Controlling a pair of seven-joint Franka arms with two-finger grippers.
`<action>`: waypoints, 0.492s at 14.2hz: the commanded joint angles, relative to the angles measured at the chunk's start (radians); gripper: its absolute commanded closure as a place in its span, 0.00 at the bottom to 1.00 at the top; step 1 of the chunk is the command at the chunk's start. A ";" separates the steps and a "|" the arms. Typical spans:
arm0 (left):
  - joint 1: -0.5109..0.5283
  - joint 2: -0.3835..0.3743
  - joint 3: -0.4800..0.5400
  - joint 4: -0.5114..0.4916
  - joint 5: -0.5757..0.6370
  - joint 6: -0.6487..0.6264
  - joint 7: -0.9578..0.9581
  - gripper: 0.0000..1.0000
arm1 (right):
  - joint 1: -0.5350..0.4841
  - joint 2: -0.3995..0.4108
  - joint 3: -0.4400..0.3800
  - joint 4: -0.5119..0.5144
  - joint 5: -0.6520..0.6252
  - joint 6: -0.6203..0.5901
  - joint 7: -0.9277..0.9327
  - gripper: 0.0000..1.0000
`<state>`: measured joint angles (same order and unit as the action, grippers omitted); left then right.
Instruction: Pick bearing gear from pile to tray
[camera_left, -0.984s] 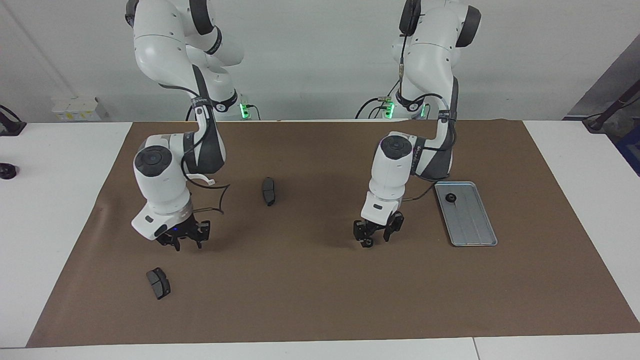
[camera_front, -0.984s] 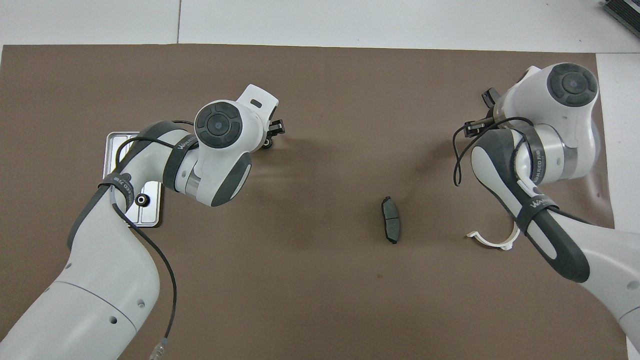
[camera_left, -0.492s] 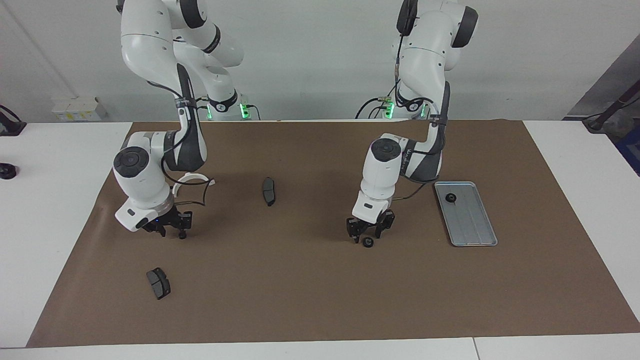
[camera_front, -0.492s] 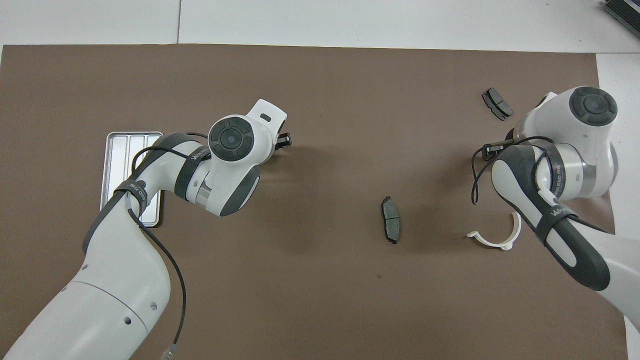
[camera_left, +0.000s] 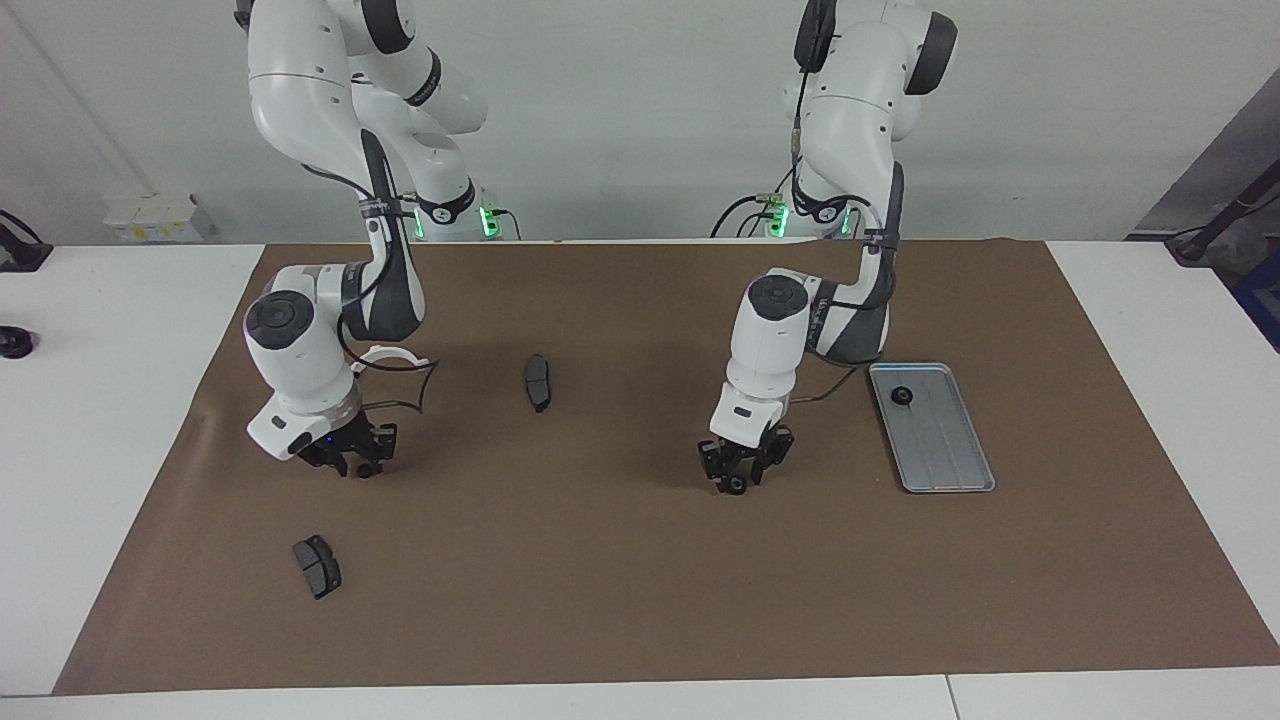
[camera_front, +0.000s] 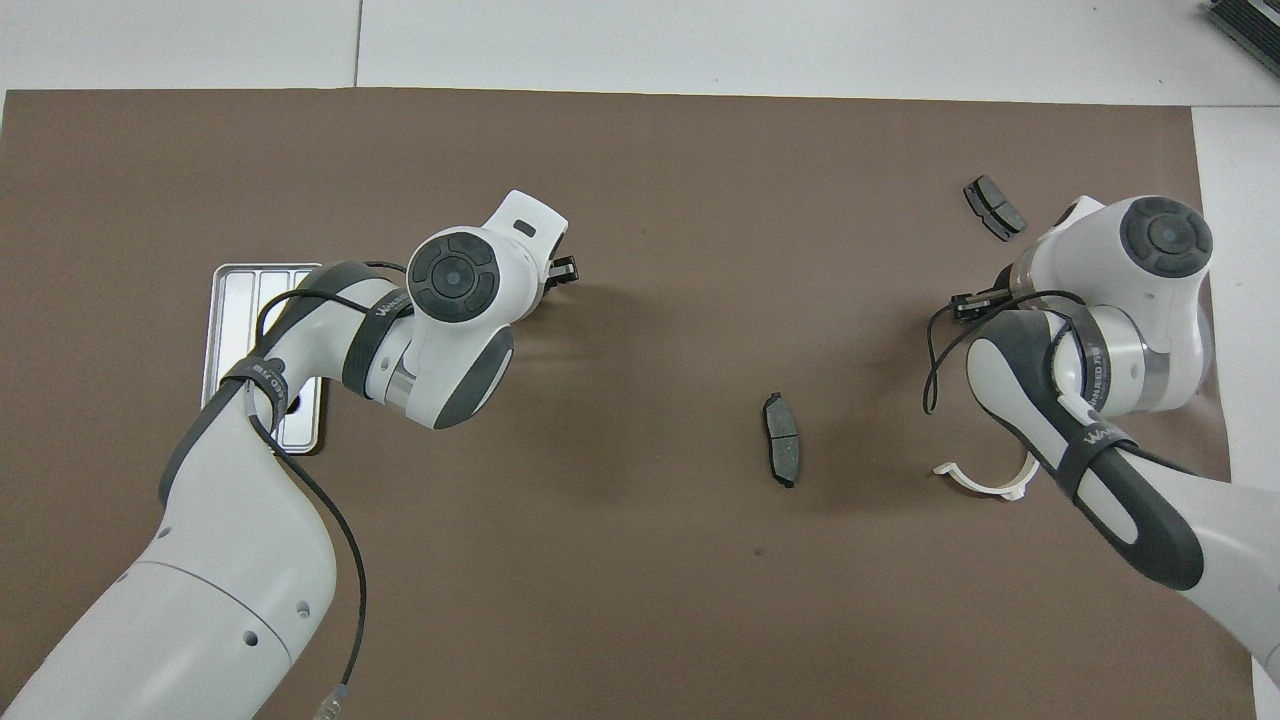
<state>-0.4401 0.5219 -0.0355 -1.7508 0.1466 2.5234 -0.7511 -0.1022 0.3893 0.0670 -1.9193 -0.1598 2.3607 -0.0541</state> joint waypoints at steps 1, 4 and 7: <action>-0.012 0.010 0.009 -0.003 0.037 0.021 -0.024 0.45 | -0.017 -0.035 0.007 -0.055 0.025 0.034 -0.024 0.55; -0.015 0.015 0.009 -0.003 0.044 0.015 -0.025 0.52 | -0.017 -0.037 0.007 -0.056 0.025 0.034 -0.021 0.71; -0.011 0.013 0.008 0.007 0.044 0.003 -0.024 1.00 | -0.017 -0.037 0.008 -0.055 0.025 0.034 -0.021 0.86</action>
<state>-0.4409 0.5270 -0.0355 -1.7504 0.1692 2.5221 -0.7512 -0.1047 0.3851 0.0662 -1.9369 -0.1591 2.3750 -0.0541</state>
